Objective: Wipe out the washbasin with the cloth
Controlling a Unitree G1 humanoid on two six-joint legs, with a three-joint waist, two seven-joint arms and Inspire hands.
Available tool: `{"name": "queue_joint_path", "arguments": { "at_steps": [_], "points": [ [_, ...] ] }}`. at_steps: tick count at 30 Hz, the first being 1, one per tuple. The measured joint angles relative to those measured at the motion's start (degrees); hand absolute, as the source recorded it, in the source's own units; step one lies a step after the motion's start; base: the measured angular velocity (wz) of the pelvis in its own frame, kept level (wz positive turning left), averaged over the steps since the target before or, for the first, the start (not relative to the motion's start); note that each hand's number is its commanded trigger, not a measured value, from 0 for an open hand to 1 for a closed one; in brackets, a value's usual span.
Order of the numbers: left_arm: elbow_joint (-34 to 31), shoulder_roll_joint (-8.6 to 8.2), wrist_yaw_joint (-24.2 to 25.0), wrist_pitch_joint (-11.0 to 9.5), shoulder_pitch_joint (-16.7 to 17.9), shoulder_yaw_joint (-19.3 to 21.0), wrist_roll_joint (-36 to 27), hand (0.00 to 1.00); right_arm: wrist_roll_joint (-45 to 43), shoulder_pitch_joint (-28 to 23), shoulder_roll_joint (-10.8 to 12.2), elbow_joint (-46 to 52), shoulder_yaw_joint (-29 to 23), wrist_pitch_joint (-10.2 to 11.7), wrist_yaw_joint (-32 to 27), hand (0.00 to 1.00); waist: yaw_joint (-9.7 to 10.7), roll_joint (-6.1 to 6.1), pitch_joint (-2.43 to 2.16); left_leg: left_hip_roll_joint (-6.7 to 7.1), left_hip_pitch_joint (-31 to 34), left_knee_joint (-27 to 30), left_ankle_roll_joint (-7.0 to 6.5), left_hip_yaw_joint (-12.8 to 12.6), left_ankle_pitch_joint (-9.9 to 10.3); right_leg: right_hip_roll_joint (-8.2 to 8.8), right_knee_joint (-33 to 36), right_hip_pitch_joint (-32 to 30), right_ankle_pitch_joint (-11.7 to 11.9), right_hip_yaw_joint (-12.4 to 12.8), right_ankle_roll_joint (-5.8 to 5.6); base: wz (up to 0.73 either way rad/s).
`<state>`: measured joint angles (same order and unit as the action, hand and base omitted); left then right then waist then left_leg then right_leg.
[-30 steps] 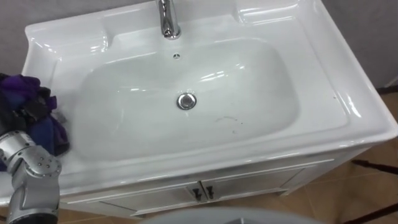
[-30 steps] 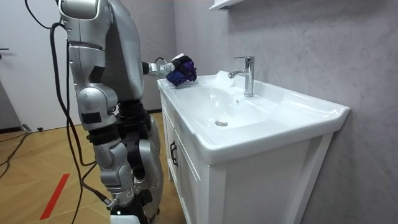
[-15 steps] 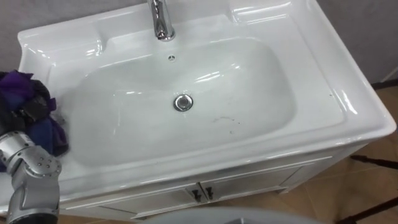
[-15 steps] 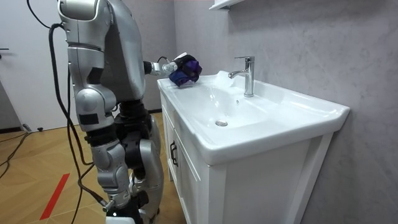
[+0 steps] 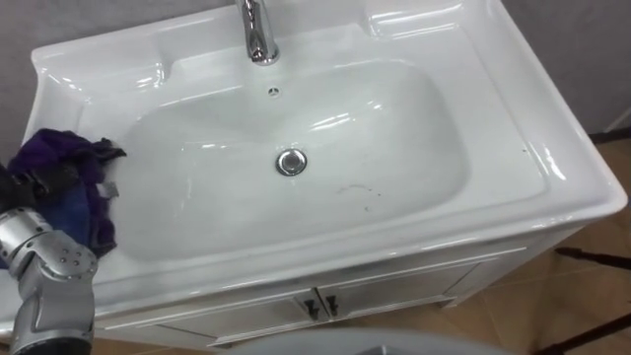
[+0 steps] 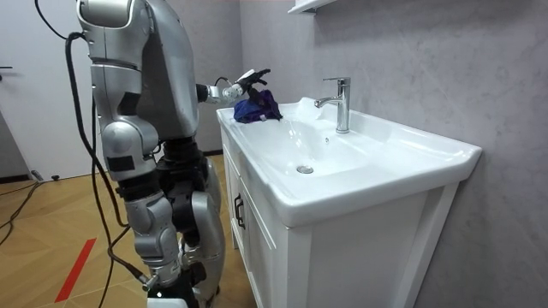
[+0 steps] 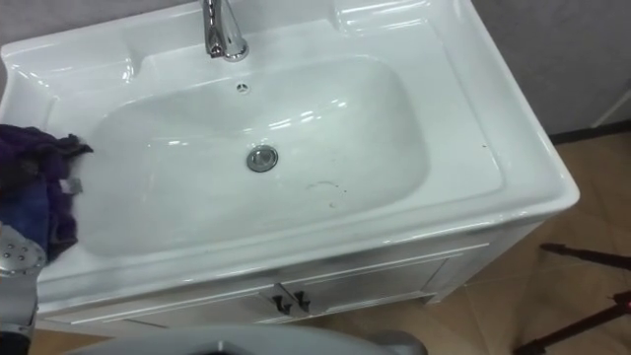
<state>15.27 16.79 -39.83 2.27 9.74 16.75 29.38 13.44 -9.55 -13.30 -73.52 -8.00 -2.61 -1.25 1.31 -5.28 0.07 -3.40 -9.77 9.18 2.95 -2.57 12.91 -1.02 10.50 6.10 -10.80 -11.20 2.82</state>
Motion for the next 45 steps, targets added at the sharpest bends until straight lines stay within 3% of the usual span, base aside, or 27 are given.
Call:
{"name": "queue_joint_path", "arguments": {
  "at_steps": [16, 20, 27, 36, 45],
  "points": [
    [-1.2, 0.0, 0.0, -0.3, -0.3, 0.0, -1.9, 0.0, 0.8, 0.5, 0.0, 0.0, 0.6, 0.0, 0.0, 0.0, -0.3, -0.02, -0.06, 0.0, -0.4, 0.0, 0.0, -0.2, 0.0, -0.02, -0.1, -0.2, 0.0, 0.2, -0.01, 0.0],
    [-3.7, 0.0, 0.1, -0.7, -0.3, 0.4, -7.0, 0.0, 0.7, 0.7, 0.2, -0.1, 0.6, 0.0, 0.2, 0.0, -0.4, 0.01, -0.06, 0.0, -0.6, 0.0, 0.0, -0.3, 0.0, 0.01, 0.0, -0.2, 0.0, 0.4, -0.01, -0.01],
    [-4.6, -0.38, 0.1, -2.1, -1.0, 1.5, -22.2, 0.0, 4.4, 1.5, 1.5, -0.9, 0.6, 0.1, 0.2, 0.0, 0.0, 0.1, 0.04, -0.02, -0.8, -0.2, 0.0, -0.4, 0.0, 0.19, -0.1, 0.3, 0.0, 0.3, -0.04, -0.01],
    [-5.3, -0.45, 2.1, -2.6, -1.0, 1.4, -32.8, 0.0, 7.8, 1.4, 2.3, 0.3, 0.5, 0.1, 0.8, 0.0, -0.1, -0.13, 0.02, -0.01, -1.0, -0.5, 0.0, -0.5, 0.0, 0.12, -0.3, 0.6, 0.0, 0.2, -0.09, 0.0],
    [-9.7, -0.45, 5.4, -2.6, -1.7, 1.5, -38.4, 0.0, 9.4, 1.6, 2.4, 0.3, 0.5, 0.1, 0.7, 0.0, 0.0, -0.26, 0.03, -0.02, -0.9, -0.5, 0.0, -0.4, 0.0, 0.01, -0.7, 0.4, 0.0, 0.1, -0.15, 0.0]
  ]
}}
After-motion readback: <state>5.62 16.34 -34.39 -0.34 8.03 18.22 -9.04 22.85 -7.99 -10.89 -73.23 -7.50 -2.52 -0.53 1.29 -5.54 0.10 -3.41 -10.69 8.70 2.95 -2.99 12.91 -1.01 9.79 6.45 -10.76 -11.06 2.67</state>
